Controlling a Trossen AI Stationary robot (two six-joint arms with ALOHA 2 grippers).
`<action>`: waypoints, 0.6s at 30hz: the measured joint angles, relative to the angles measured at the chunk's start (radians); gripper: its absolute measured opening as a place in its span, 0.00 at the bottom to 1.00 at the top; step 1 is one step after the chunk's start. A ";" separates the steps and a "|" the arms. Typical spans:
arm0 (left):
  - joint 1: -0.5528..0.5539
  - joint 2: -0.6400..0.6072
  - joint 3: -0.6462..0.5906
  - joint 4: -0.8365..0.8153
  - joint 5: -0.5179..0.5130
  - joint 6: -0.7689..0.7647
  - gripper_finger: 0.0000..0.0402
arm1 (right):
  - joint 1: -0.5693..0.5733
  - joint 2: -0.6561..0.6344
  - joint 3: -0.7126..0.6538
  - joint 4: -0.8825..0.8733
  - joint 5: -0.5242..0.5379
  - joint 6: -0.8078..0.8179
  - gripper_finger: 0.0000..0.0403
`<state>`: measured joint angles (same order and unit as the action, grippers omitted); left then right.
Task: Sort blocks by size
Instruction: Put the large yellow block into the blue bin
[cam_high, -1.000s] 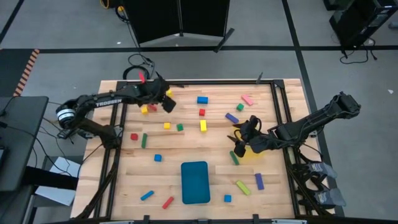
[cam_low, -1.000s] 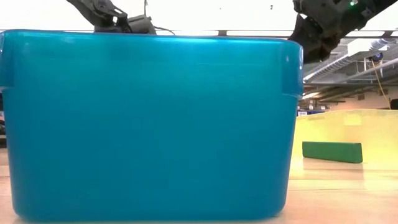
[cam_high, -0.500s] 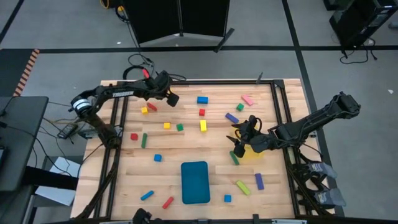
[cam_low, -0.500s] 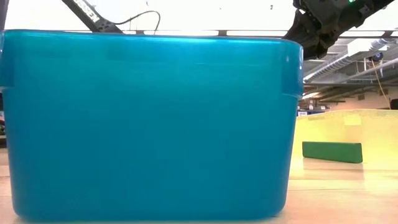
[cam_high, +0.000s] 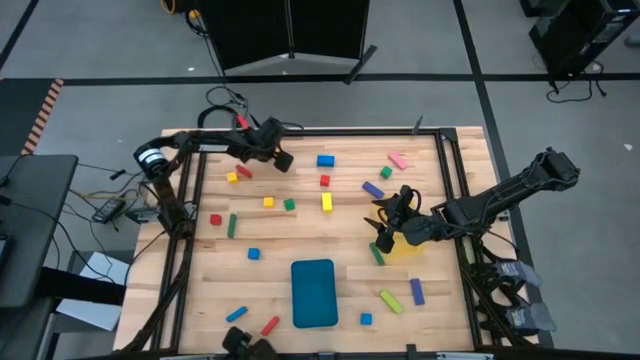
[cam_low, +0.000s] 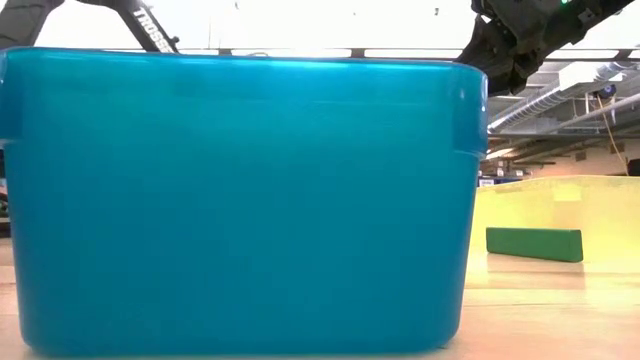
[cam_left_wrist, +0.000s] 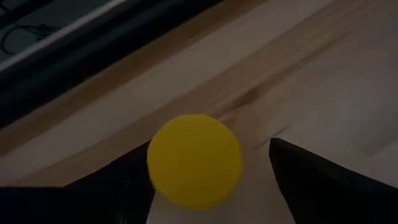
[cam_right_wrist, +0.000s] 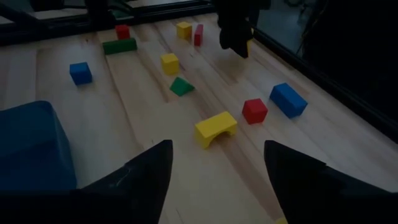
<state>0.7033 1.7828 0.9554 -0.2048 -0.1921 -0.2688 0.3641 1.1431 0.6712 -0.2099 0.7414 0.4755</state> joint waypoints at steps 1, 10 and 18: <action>0.000 0.012 0.000 0.009 0.000 -0.002 0.71 | 0.000 0.000 0.000 0.000 0.000 0.000 0.65; 0.000 0.040 0.000 0.100 -0.003 -0.027 0.38 | 0.000 0.000 0.000 0.000 0.000 0.000 0.62; -0.023 0.028 -0.001 0.108 0.053 0.026 0.33 | 0.000 0.000 0.000 0.003 0.000 0.004 0.61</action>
<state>0.6800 1.8109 0.9546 -0.0964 -0.1388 -0.2425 0.3641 1.1431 0.6712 -0.2067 0.7410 0.4793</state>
